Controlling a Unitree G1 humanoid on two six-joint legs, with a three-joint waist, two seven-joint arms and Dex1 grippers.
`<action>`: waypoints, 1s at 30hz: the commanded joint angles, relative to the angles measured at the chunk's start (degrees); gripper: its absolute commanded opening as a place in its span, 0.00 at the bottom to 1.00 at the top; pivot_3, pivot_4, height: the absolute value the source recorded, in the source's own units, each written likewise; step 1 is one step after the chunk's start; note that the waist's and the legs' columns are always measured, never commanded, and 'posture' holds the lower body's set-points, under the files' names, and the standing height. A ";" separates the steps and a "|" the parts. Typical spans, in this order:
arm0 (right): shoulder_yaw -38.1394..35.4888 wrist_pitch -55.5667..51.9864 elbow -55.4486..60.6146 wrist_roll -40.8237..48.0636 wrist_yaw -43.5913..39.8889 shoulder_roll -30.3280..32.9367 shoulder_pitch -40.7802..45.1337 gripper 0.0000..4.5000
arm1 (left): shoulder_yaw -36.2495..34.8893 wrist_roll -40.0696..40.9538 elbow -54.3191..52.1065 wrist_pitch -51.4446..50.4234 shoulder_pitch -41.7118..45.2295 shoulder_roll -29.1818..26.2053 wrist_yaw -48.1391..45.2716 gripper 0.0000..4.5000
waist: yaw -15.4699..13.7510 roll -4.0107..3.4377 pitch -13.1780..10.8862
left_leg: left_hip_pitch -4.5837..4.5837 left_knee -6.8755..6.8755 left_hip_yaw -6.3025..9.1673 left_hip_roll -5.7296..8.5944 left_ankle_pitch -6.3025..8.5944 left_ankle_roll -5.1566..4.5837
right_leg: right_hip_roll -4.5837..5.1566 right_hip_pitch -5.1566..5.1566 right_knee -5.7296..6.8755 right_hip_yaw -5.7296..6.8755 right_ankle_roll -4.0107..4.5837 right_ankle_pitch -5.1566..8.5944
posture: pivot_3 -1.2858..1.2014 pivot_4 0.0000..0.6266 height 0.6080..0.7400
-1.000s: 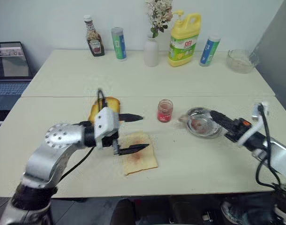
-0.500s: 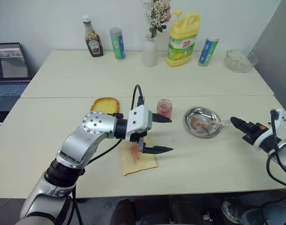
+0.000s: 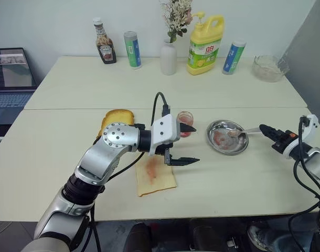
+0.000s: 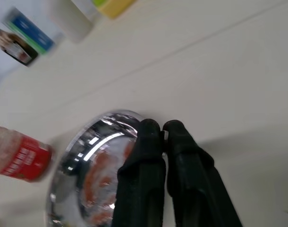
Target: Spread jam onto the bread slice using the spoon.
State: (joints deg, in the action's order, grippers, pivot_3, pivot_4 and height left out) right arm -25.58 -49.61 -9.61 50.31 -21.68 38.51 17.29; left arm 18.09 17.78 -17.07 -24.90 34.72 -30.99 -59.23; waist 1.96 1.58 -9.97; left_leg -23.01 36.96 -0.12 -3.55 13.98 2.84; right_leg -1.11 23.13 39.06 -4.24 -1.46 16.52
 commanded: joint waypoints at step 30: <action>-3.03 14.28 35.60 -9.44 -18.22 6.42 -17.14 1.00 | -15.10 -4.03 -0.92 2.31 -11.47 -13.89 3.77 1.00 | -0.09 -0.05 0.00 | 0.04 -0.03 0.06 -0.04 0.00 0.01 | -0.01 -0.01 0.02 0.06 -0.01 0.01 | 0.52 0.24 1.00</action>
State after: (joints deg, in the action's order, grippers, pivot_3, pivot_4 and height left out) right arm -27.88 -36.48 20.77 39.63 -37.04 43.55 2.16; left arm 6.25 15.31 -16.99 -23.86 25.55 -42.19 -55.60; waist 1.87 1.53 -9.97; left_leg -22.98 36.90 -0.07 -3.60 13.98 2.85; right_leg -1.11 23.13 39.07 -4.18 -1.49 16.54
